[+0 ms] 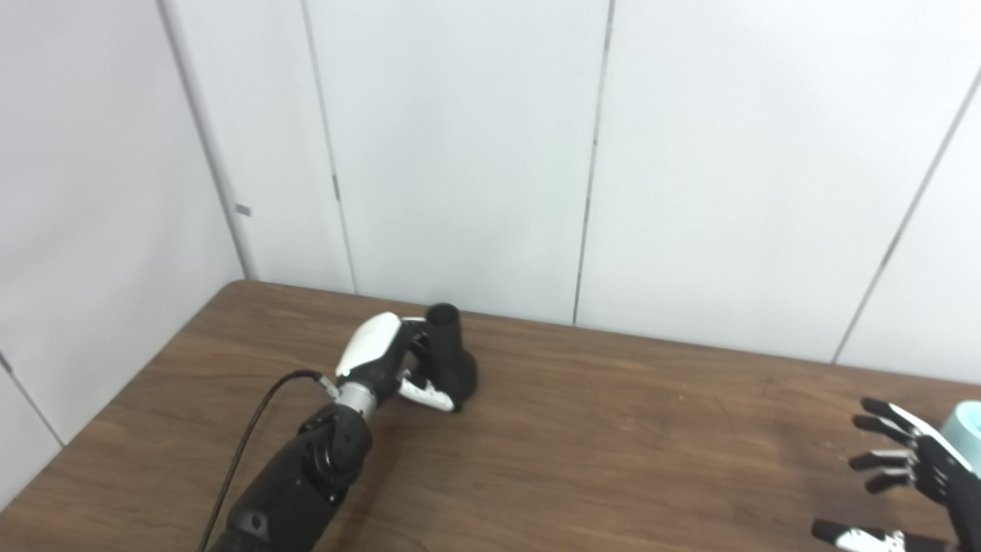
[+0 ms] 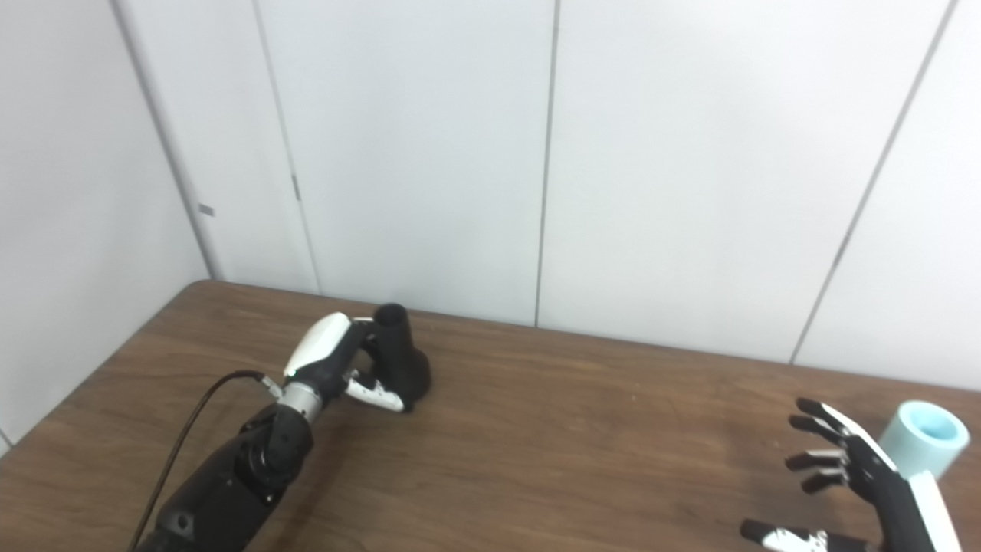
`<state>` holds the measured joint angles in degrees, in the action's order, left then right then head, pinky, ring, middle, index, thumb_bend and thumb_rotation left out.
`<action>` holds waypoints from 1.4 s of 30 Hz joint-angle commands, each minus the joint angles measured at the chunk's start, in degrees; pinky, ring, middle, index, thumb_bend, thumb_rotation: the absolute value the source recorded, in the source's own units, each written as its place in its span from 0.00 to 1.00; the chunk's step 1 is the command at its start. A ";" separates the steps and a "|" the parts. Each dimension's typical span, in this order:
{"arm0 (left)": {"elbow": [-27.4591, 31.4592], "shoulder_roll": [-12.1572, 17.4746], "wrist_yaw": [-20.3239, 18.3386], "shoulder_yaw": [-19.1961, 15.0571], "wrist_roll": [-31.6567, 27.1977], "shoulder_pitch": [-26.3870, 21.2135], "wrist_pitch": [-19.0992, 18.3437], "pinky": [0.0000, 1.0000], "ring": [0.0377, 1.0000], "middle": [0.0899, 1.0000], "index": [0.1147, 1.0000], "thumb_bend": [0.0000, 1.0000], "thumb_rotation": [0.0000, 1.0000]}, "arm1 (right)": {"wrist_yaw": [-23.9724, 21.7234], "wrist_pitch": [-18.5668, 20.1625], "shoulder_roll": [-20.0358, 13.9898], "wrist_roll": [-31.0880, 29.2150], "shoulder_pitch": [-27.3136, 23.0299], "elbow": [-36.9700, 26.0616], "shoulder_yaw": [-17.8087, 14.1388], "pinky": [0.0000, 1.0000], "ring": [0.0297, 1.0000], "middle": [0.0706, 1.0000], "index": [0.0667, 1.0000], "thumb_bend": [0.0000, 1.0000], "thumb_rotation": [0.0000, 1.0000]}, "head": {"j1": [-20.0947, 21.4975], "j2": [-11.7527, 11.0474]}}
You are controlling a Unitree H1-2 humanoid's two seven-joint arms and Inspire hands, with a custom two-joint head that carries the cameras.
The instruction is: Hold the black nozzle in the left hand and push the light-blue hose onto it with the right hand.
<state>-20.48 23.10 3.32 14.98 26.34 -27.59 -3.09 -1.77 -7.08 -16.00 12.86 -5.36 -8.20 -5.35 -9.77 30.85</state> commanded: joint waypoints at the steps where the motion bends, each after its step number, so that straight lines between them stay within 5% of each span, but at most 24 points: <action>1: 1.95 -2.20 -4.29 2.33 -1.00 0.37 2.53 1.00 0.58 0.43 0.42 0.53 0.00 | 0.91 -0.07 -0.18 0.18 -2.14 -2.95 -0.44 0.50 0.59 0.77 0.81 0.70 0.10 | -0.04 0.04; 11: 3.36 -5.08 -10.01 5.97 -1.73 0.12 7.44 1.00 0.57 0.41 0.43 0.53 0.00 | 1.35 6.24 1.01 4.88 -1.76 -7.39 -0.37 0.51 0.60 0.75 0.80 0.72 0.11 | 4.18 1.40; 20: 2.49 -8.37 -14.03 9.76 -1.71 0.21 8.34 1.00 0.58 0.42 0.42 0.53 0.00 | 2.75 3.77 1.59 5.47 -2.11 -6.20 0.17 0.50 0.59 0.75 0.79 0.70 0.10 | 6.48 1.79; 33: -1.48 -12.48 -15.05 14.35 -0.66 -1.37 9.78 1.00 0.56 0.39 0.44 0.52 0.00 | 3.48 3.16 0.85 5.30 -0.84 -7.80 -0.31 0.49 0.58 0.73 0.79 0.70 0.15 | 10.15 2.28; 42: -5.04 -13.02 -12.81 17.91 5.32 -2.59 11.62 1.00 0.56 0.41 0.43 0.53 0.00 | 2.12 7.01 -3.88 5.90 -0.75 -14.04 -4.96 0.49 0.59 0.72 0.79 0.69 0.12 | 11.52 2.04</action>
<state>-22.56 11.55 -5.91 29.33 28.62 -32.12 9.02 0.25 0.20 -18.48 18.45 -4.47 -19.46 -9.37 1.67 32.87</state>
